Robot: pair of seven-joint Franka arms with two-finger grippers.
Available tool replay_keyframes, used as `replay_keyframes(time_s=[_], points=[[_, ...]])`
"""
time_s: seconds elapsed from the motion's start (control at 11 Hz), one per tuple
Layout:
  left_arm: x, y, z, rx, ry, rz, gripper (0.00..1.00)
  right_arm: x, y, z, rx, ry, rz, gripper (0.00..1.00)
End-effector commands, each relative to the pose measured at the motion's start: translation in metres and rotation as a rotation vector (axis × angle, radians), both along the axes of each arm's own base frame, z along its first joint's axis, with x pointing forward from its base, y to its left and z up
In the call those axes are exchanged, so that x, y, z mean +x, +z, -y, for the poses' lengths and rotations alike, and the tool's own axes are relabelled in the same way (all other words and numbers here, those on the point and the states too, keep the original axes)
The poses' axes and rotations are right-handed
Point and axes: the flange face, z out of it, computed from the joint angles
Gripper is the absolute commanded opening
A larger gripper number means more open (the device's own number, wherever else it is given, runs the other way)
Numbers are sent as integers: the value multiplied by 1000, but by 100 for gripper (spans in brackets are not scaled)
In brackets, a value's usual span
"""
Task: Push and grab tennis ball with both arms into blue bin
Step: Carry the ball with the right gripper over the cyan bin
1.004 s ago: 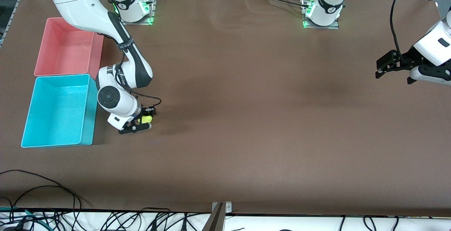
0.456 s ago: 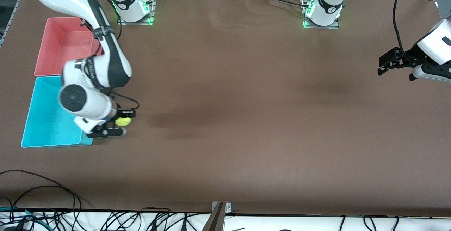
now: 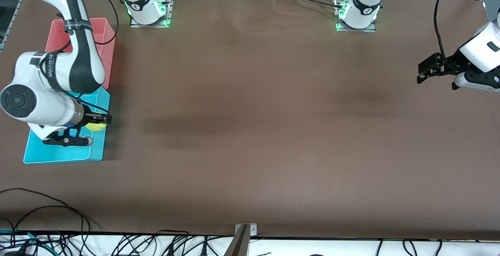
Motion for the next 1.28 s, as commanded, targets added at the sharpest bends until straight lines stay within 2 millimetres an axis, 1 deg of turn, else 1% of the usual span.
replay_keyframes(time_s=[0.0, 0.09, 0.18, 0.36, 0.46, 0.55, 0.64, 0.82, 0.91, 1.0, 1.19], points=[[3, 5, 2, -10, -9, -10, 100, -40, 0, 57, 24, 35, -26, 30], [3, 4, 2, -9, -7, -11, 100, -55, -5, 80, 36, 46, -35, 30], [3, 2, 2, -9, -7, -15, 100, -67, -15, 99, 46, 50, -45, 30], [3, 2, 2, -9, -6, -18, 100, -93, -45, 131, 63, 68, -73, 31], [3, 2, 2, -9, -6, -18, 100, -107, -57, 162, 73, 87, -79, 31], [3, 3, 1, -9, -6, -15, 100, -115, -68, 183, 78, 96, -75, 31], [3, 3, -1, -9, -3, -16, 100, -113, -77, 184, 84, 85, -74, 31], [3, 3, -2, -9, -3, -15, 100, -102, -105, 164, 103, 91, -47, 31], [3, 4, -4, -8, -1, -14, 100, -101, -112, 159, 104, 101, -55, 31], [3, 4, -4, -8, -3, -14, 100, -101, -118, 160, 101, 102, -64, 31], [3, 4, -4, -9, 0, -15, 100, -103, -137, 160, 94, 106, -82, 33]])
